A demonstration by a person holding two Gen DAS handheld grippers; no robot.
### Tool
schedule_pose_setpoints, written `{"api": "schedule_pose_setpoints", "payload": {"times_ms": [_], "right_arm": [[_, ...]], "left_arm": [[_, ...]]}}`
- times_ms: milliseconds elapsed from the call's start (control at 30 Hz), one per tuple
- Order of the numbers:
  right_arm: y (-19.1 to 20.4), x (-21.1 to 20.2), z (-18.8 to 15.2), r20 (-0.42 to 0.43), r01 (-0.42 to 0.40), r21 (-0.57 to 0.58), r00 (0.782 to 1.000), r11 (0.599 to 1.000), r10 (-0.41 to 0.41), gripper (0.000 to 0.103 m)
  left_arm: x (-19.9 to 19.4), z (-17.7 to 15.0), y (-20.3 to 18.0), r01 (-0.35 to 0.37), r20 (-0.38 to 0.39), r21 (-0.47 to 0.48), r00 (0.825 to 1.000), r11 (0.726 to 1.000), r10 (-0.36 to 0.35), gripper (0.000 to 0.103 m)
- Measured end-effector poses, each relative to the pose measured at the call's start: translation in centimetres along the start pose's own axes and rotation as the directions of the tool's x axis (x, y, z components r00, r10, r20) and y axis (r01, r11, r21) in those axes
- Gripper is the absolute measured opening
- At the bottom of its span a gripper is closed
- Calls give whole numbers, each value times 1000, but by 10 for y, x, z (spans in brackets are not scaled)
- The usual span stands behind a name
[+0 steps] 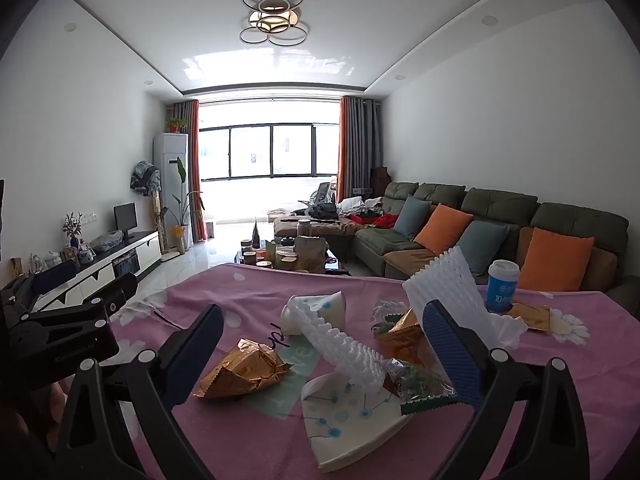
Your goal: Collect trash
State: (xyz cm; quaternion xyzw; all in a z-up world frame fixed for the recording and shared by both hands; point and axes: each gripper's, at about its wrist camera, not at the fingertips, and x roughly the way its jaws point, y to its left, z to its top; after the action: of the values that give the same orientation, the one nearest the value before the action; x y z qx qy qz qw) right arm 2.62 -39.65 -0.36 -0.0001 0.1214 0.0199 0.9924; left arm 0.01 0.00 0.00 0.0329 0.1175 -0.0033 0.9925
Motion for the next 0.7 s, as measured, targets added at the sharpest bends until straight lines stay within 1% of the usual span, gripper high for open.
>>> {"api": "schedule_pose_setpoints", "payload": {"times_ms": [33,133,167,700], "right_arm": [[1,0,0,2,1,0,1000,1000,-1,96],[-10,1,-1,-2,-6,10,1000,1000,6,96],[-9,1,-1,-2,-7,10,1000,1000,7,96],[-10,1,-1,0,-7,18,1000,1000,7,96]], "left_arm": [[0,0,0,0,9,8,1000,1000,0,97],[1,0,-1,4,2,4,1000,1000,-4,97],[-1,0,0,4,16,-1,1000,1000,-4,97],[0,2,1,2,8,-17,1000,1000,-2,98]]}}
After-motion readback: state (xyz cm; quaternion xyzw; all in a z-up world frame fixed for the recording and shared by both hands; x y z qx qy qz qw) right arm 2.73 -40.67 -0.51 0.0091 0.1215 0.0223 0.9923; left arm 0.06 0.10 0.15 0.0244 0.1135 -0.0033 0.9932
